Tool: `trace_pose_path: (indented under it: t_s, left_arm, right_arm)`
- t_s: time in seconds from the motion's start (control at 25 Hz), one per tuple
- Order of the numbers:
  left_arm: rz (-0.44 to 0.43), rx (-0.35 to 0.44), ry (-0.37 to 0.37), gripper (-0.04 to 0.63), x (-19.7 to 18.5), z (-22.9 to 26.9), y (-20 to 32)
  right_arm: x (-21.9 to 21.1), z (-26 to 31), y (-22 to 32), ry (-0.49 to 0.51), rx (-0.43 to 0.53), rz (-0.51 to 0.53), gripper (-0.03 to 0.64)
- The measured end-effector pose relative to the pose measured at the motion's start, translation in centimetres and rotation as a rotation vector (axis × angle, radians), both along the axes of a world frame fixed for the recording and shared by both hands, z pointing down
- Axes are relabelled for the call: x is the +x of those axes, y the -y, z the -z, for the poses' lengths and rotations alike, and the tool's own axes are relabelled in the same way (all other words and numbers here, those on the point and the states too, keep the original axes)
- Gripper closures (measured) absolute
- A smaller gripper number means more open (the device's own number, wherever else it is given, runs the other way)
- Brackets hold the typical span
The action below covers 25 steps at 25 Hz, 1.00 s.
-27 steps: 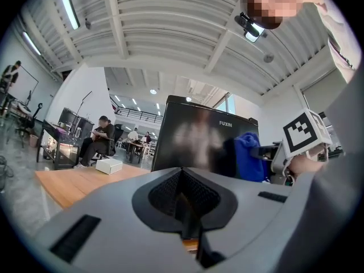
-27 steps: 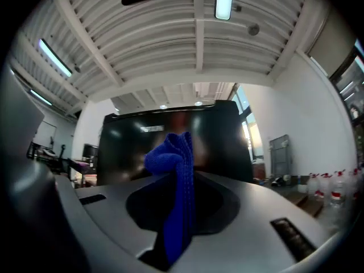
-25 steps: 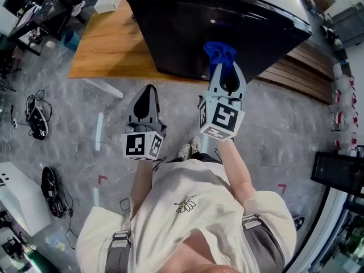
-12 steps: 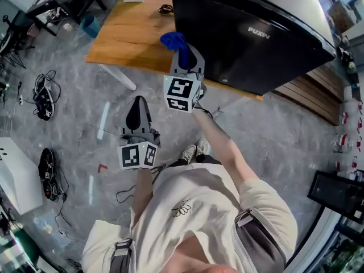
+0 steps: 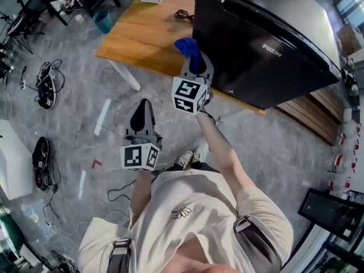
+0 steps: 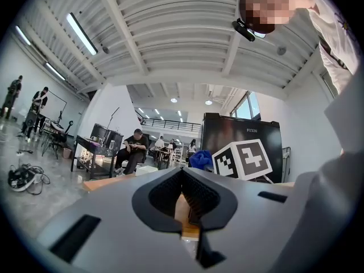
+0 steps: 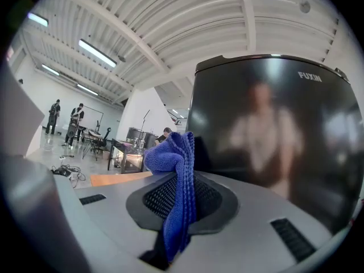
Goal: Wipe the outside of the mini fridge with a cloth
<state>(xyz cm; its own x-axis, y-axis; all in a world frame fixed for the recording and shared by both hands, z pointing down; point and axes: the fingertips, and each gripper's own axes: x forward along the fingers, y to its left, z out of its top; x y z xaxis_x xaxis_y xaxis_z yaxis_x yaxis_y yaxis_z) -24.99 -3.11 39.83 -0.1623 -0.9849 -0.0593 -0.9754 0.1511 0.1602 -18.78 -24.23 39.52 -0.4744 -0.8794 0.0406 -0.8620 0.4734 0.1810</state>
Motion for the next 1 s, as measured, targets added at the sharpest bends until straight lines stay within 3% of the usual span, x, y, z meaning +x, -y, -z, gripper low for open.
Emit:
trace_pose_path:
  t_s: [0.48,1.0]
  left_arm:
    - [-0.14,0.012,0.016,0.591,4.1,0.2,3.2]
    - [-0.288,0.025,0.027,0.591,9.2,0.4,6.2]
  right_arm:
    - [11.2,1.7,-0.9,0.021,0.024,-0.143,0.555]
    - [28.5,1.4,-0.8,-0.047,0.074,-0.499,0.555]
